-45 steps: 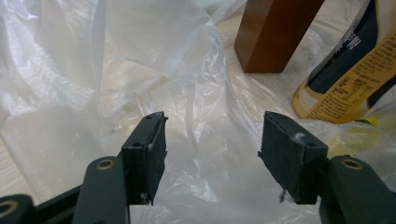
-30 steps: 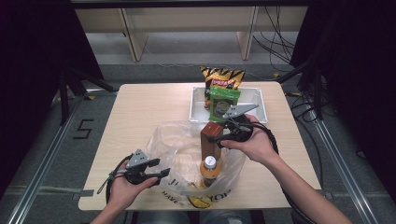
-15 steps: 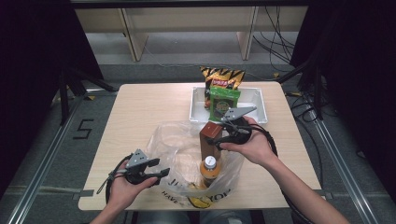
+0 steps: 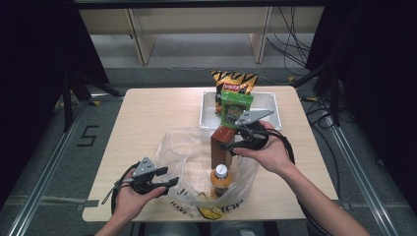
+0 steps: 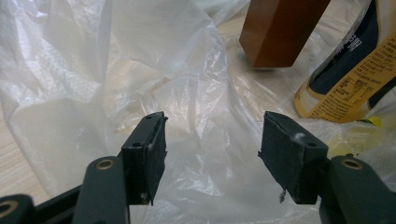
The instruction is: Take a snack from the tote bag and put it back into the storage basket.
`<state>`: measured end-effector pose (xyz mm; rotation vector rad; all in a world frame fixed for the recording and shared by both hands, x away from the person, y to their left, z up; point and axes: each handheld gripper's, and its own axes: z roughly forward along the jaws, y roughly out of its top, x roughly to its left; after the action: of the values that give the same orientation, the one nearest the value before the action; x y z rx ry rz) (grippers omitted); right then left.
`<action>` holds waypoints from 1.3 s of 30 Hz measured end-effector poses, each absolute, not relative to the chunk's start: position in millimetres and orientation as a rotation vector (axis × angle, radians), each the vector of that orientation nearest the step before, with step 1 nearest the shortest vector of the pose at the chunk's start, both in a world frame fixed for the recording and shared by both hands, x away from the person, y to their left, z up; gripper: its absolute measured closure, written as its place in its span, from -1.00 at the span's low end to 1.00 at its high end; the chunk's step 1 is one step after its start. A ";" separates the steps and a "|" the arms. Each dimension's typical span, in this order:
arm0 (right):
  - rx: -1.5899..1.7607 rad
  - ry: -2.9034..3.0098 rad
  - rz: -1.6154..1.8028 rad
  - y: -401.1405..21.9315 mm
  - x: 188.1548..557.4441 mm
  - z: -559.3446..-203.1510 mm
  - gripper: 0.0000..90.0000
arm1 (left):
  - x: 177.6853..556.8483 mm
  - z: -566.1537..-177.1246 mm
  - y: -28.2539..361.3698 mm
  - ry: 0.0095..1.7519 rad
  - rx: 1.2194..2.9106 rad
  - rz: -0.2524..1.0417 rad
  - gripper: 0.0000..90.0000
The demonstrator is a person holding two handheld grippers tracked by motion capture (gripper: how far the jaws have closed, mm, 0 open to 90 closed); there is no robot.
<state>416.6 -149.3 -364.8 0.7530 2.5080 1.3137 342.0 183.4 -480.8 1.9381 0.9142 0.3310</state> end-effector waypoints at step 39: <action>0.787 2.366 1.495 -165.1 418.5 -280.8 -0.13 | 342.1 -482.2 181.3 0.921 1.938 0.304 -0.11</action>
<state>418.5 -165.1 -280.8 0.7868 2.3658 1.4946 342.1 181.3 -482.2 1.9382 0.9215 0.3040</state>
